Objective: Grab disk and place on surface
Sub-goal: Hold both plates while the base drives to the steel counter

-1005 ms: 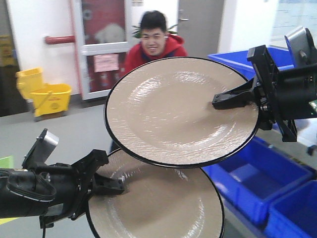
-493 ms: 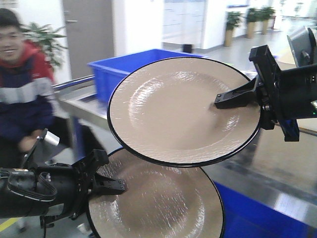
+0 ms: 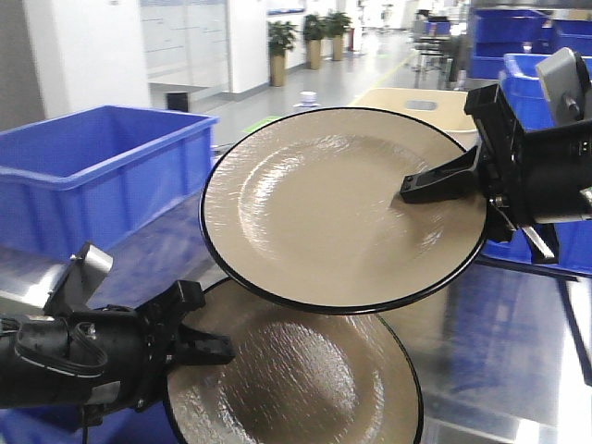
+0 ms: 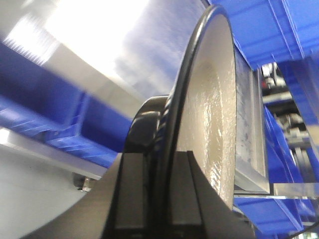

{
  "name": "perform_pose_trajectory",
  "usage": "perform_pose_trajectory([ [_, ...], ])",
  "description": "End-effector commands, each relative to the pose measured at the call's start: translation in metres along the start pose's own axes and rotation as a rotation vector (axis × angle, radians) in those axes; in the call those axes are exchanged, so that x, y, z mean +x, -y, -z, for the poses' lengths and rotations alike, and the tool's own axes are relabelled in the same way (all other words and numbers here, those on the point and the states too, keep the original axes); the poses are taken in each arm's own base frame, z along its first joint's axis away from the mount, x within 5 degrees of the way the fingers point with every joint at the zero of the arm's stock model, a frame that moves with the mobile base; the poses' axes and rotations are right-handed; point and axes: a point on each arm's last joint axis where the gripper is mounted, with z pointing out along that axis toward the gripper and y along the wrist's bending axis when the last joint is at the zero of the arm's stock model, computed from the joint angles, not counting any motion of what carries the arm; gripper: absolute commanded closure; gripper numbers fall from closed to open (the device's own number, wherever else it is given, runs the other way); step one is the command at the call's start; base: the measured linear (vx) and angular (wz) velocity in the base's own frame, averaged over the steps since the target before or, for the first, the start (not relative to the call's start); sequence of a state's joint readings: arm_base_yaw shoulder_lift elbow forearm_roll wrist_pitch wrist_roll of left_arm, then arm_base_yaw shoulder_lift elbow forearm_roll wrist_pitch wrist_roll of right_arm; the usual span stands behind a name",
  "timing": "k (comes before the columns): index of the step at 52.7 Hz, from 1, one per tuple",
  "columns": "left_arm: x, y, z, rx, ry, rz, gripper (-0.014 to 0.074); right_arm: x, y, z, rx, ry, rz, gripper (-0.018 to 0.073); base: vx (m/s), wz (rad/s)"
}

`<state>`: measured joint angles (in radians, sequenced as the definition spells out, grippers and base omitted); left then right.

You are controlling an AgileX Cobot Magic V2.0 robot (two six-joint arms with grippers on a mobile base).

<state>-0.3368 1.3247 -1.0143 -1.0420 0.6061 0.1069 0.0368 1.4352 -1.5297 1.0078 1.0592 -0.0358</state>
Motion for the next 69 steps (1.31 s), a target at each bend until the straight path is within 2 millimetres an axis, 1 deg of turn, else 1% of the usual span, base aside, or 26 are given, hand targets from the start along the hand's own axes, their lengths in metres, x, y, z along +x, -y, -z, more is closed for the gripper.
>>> perform_pose_trajectory([
  [1, -0.0077, 0.022, 0.0142, 0.095, 0.079, 0.047, 0.0595, -0.0038, -0.0318, 0.02, -0.135, 0.112, 0.004, 0.0568, 0.24, -0.44],
  [43, -0.0077, 0.022, 0.0142, 0.095, 0.079, 0.047, 0.0595, -0.0038, -0.0318, 0.02, -0.135, 0.112, 0.004, 0.0568, 0.24, -0.35],
  [69, -0.0077, 0.022, 0.0142, 0.095, 0.079, 0.047, 0.0595, -0.0039, -0.0318, 0.02, -0.135, 0.113, 0.004, 0.0568, 0.17, -0.1],
])
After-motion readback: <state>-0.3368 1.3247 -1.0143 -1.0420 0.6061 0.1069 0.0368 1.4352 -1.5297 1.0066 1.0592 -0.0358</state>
